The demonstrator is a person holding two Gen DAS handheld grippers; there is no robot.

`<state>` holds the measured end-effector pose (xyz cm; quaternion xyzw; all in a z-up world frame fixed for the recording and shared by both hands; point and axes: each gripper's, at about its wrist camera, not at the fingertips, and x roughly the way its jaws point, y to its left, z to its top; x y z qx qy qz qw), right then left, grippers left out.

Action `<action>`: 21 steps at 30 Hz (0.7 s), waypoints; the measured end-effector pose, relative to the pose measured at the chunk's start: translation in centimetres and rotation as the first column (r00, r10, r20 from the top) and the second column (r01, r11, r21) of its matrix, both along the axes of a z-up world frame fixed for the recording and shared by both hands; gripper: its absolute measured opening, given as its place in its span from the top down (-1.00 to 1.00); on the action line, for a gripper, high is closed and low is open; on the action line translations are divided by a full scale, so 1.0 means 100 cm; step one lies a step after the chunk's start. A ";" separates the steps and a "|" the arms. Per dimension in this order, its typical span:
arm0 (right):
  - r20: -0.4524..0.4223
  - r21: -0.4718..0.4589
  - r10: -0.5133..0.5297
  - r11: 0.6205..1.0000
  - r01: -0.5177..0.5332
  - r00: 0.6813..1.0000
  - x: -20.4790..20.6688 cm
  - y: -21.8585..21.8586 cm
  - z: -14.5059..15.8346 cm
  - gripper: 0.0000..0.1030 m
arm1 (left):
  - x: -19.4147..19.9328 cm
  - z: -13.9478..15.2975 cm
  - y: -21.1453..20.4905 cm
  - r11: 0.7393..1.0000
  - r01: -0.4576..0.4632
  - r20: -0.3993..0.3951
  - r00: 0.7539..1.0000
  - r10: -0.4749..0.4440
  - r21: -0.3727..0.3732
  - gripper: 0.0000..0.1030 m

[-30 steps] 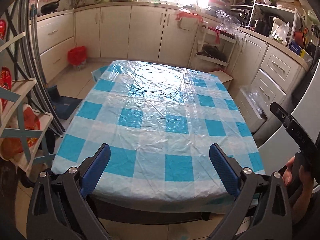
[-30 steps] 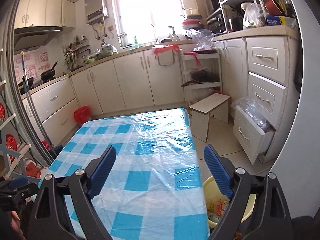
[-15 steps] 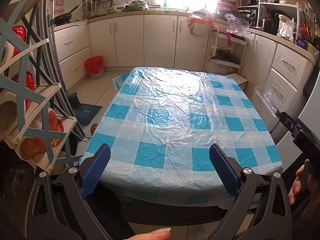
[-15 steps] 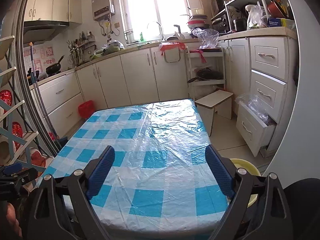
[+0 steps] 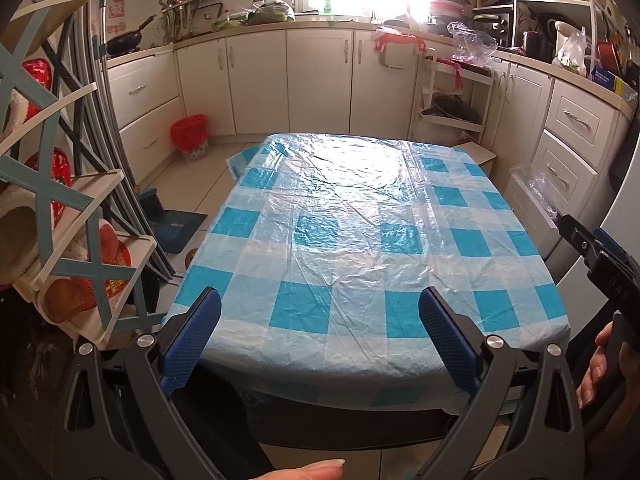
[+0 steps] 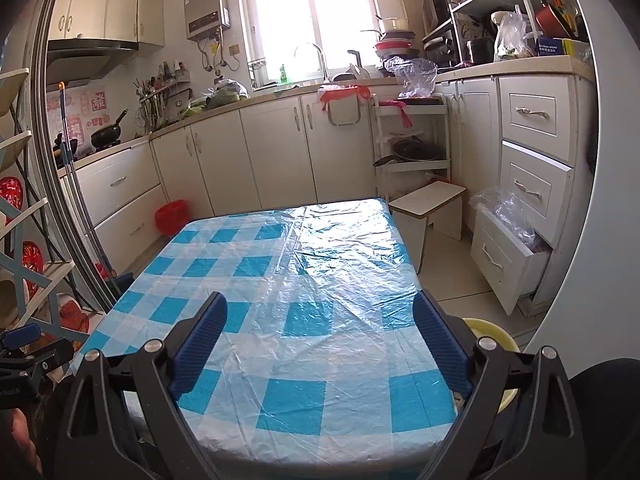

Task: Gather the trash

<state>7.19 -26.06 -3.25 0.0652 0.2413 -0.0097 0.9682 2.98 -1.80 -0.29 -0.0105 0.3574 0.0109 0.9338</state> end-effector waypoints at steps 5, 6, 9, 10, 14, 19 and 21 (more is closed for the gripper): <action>0.002 -0.003 0.001 1.000 -0.001 1.000 0.000 -0.001 0.000 -0.75 | -0.001 0.000 0.003 1.000 -0.007 0.004 1.000 0.007 -0.001 -0.85; 0.003 -0.003 0.000 1.000 0.000 1.000 0.000 0.000 0.000 -0.75 | -0.001 0.000 0.003 1.000 -0.009 0.004 1.000 0.009 -0.002 -0.85; 0.005 -0.004 -0.001 1.000 0.001 1.000 0.000 -0.001 0.001 -0.75 | 0.000 0.000 0.005 1.000 -0.013 0.006 1.000 0.013 -0.002 -0.85; 0.006 -0.005 -0.001 1.000 0.001 1.000 0.000 -0.001 0.001 -0.76 | -0.001 0.000 0.005 1.000 -0.014 0.007 1.000 0.014 -0.002 -0.85; 0.009 -0.006 -0.001 1.000 0.002 1.000 0.000 -0.001 0.001 -0.76 | 0.000 0.000 0.006 1.000 -0.016 0.007 1.000 0.016 0.000 -0.85; 0.007 -0.009 -0.001 1.000 0.001 1.000 0.000 -0.001 0.002 -0.76 | 0.000 0.000 0.007 1.000 -0.019 0.004 1.000 0.019 0.000 -0.85; 0.009 -0.009 -0.002 1.000 0.002 1.000 0.000 -0.001 0.003 -0.76 | 0.000 0.000 0.007 1.000 -0.019 0.004 1.000 0.019 0.000 -0.85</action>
